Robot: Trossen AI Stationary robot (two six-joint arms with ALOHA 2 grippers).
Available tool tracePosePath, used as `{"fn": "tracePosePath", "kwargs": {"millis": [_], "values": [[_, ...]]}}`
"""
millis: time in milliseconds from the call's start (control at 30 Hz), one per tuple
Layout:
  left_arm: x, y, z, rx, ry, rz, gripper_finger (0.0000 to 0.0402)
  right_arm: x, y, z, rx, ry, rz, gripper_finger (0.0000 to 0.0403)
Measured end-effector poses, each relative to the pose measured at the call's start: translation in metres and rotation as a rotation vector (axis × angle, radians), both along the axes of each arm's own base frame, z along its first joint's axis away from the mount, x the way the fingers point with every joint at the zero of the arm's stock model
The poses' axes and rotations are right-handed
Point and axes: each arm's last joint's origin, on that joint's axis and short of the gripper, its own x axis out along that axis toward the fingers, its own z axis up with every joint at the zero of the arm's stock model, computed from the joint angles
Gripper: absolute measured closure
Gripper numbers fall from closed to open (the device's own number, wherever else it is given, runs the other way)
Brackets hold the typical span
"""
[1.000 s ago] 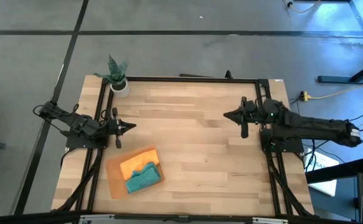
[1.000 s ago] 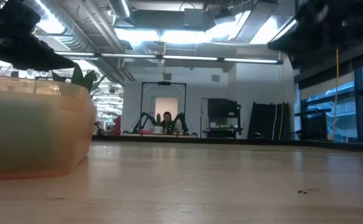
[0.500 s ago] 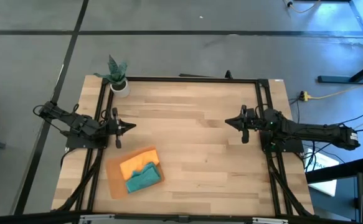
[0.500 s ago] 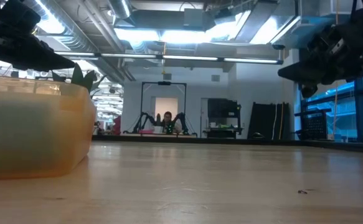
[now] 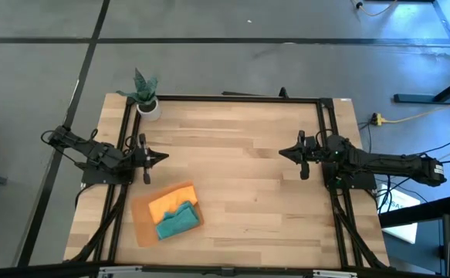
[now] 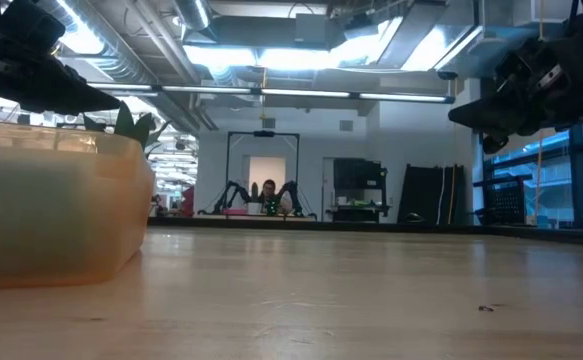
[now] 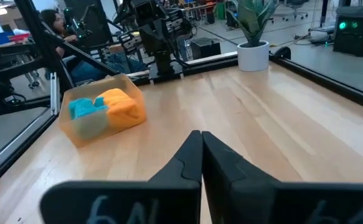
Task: Roll microfiber towels into tight, uniform cylinder then place into a basket
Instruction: Return to Home Position
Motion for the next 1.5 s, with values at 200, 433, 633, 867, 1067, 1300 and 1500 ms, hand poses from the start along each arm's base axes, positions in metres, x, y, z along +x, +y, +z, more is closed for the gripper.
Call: {"fn": "tracePosePath", "kwargs": {"millis": [200,433,633,867,1067,1300,1500], "values": [[0.0000,0.0000,0.0000,0.000,0.000,0.000,0.0401,0.0000,-0.0001,0.0000,0.002,0.000,-0.001,0.0389],[0.0000,0.0000,0.0000,0.000,0.000,0.000,0.0401,0.0000,-0.0001,0.0000,0.003,0.000,-0.001,0.0388],[0.0000,0.0000,0.0000,0.000,0.000,0.000,0.0401,0.0000,-0.0001,0.0000,0.002,0.000,-0.001,0.0389],[0.0000,0.0000,0.0000,0.000,0.000,0.000,0.0401,0.0000,-0.0001,0.0000,0.000,0.000,-0.001,0.0389],[0.0000,0.0000,0.0000,0.000,0.000,0.000,0.0401,0.0000,-0.0001,0.0000,0.000,0.000,-0.001,0.0389],[0.0000,0.0000,0.0000,0.000,0.000,0.000,0.0401,0.0000,-0.0001,0.0000,0.000,0.000,-0.001,0.0389],[0.0000,0.0000,0.0000,0.000,0.000,0.000,0.0401,0.0000,-0.0001,0.0000,0.000,0.000,-0.001,0.0389]]}}
